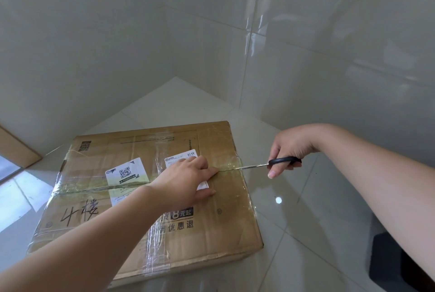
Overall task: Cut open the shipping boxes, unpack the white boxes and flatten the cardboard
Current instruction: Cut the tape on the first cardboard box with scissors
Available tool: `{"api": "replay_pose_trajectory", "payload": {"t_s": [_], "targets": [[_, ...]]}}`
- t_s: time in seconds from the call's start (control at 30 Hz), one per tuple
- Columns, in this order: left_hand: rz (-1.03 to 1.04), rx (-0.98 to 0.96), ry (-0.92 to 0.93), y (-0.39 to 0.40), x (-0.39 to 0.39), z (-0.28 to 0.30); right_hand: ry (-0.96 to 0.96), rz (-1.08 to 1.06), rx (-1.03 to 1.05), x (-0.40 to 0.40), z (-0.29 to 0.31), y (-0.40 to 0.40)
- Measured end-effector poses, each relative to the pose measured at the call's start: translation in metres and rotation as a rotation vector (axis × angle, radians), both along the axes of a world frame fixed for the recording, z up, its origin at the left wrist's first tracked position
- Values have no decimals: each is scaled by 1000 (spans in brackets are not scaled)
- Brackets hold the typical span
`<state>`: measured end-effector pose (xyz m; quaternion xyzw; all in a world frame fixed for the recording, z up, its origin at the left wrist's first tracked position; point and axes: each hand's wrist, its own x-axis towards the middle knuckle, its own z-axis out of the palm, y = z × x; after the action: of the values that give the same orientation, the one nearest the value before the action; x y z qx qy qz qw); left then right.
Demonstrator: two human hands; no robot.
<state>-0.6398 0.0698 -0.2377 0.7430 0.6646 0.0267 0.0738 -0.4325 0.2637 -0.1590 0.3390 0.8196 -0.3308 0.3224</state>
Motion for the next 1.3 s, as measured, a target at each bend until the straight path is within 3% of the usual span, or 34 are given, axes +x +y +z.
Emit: {"api": "replay_pose_trajectory", "payload": {"t_s": [0.27, 0.43, 0.63, 1.07, 1.3], "targets": [[80, -43, 4, -12, -10, -9, -3, 84, 22, -9, -5, 17], [116, -67, 14, -24, -21, -6, -12, 80, -87, -13, -8, 22], [114, -93, 16, -25, -20, -6, 2, 147, -8, -17, -7, 20], [123, -74, 19, -27, -26, -2, -13, 63, -109, -22, -1, 17], [136, -99, -1, -27, -25, -3, -20, 129, -28, -35, -5, 11]]}}
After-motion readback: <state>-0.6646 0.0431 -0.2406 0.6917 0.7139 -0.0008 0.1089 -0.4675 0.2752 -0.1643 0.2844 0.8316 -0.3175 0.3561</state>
